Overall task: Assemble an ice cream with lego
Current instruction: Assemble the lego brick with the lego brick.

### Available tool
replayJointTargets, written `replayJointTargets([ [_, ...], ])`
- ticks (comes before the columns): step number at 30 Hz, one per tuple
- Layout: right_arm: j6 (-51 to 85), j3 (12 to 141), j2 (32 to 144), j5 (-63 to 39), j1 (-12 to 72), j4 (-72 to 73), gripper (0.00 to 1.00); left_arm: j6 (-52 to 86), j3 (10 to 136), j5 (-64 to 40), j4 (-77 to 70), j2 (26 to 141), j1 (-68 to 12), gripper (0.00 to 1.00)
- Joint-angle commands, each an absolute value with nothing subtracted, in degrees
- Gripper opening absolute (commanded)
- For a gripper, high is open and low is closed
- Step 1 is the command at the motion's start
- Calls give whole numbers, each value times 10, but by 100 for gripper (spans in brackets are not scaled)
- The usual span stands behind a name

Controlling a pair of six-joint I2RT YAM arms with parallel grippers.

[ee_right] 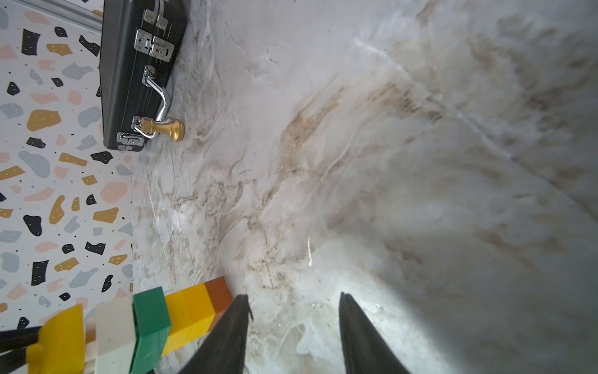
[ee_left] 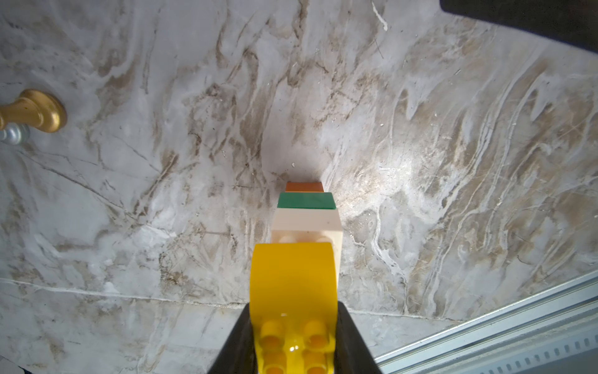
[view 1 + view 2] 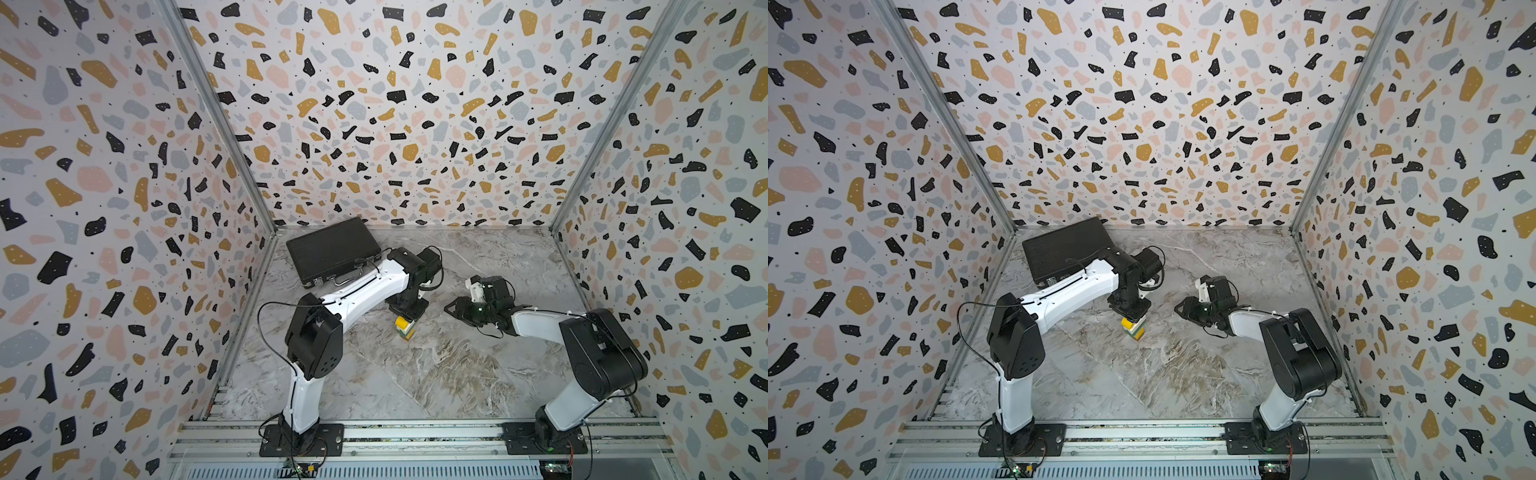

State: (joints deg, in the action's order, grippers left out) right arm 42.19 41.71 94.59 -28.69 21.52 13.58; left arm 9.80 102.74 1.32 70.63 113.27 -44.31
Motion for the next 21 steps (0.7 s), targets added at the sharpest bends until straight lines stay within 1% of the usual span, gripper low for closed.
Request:
replayJointTargets([
  [1, 410, 438, 946, -285, 220, 121, 49, 94, 1025, 11, 706, 1141, -444, 0],
  [7, 407, 441, 948, -285, 224, 117, 49, 96, 1025, -10, 708, 1148, -444, 0],
  [12, 402, 446, 949, -289, 229, 114, 49, 98, 1010, -14, 708, 1145, -445, 2],
  [15, 400, 450, 956, -313, 237, 127, 49, 102, 1003, -19, 708, 1145, -444, 4],
  [21, 398, 465, 977, -363, 260, 148, 44, 106, 1001, -17, 708, 1136, -445, 8],
])
